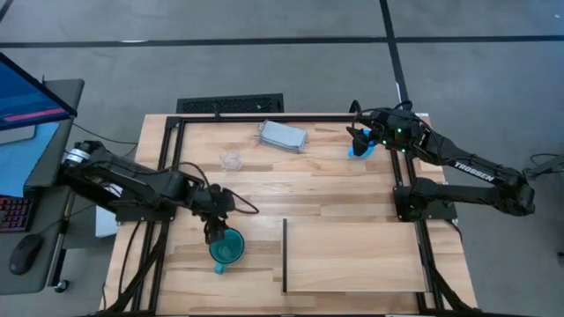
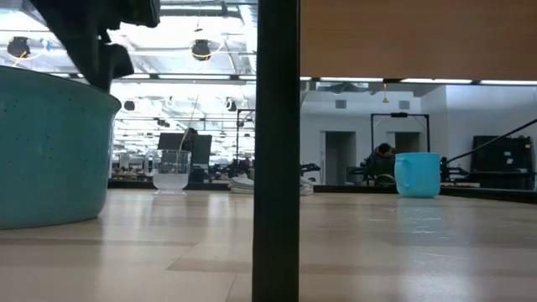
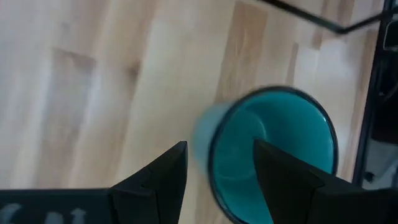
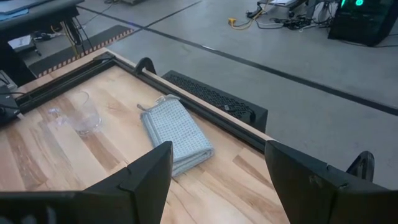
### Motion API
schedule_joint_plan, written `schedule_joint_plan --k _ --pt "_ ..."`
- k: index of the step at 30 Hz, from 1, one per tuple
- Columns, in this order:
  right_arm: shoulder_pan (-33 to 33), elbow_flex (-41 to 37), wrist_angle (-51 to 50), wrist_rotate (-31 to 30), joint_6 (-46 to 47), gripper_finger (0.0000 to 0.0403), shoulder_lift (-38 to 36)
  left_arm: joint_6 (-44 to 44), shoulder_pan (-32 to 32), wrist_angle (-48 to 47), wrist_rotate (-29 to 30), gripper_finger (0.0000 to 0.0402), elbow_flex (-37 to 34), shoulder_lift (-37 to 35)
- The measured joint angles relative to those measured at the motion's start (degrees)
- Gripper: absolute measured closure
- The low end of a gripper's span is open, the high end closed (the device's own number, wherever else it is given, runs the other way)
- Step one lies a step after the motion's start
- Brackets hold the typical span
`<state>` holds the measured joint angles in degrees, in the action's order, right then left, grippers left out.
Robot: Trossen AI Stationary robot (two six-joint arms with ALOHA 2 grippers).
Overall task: Stack small to large cups/mugs on shelf
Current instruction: Put the blue mug on the shelf
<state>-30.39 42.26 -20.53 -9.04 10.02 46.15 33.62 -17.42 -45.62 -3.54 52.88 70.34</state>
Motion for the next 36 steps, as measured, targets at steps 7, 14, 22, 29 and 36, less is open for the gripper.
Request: schedule_joint_plan --k 7,14,22,29,36 --pt "-0.01 0.0 -0.27 0.02 -0.03 0.0124 0.0 4.85 -2.45 1.09 -2.27 0.0228 0.04 4.08" --pt "0.0 0.0 -0.9 0.02 -0.04 0.0124 0.0 7.1 -2.83 1.62 -1.59 0.0228 0.27 6.04" --pt "-0.01 0.0 -3.07 0.02 -0.15 0.0124 0.0 7.16 -2.83 1.82 -0.31 0.0228 0.18 6.0" --pt "-0.02 0.0 -3.06 0.02 -0.13 0.0124 0.0 7.22 -2.79 1.97 1.27 0.0228 -0.3 6.33" --pt "-0.01 0.0 -3.06 0.02 -0.14 0.0124 0.0 7.53 -2.81 2.03 1.22 0.0228 -0.11 6.39"
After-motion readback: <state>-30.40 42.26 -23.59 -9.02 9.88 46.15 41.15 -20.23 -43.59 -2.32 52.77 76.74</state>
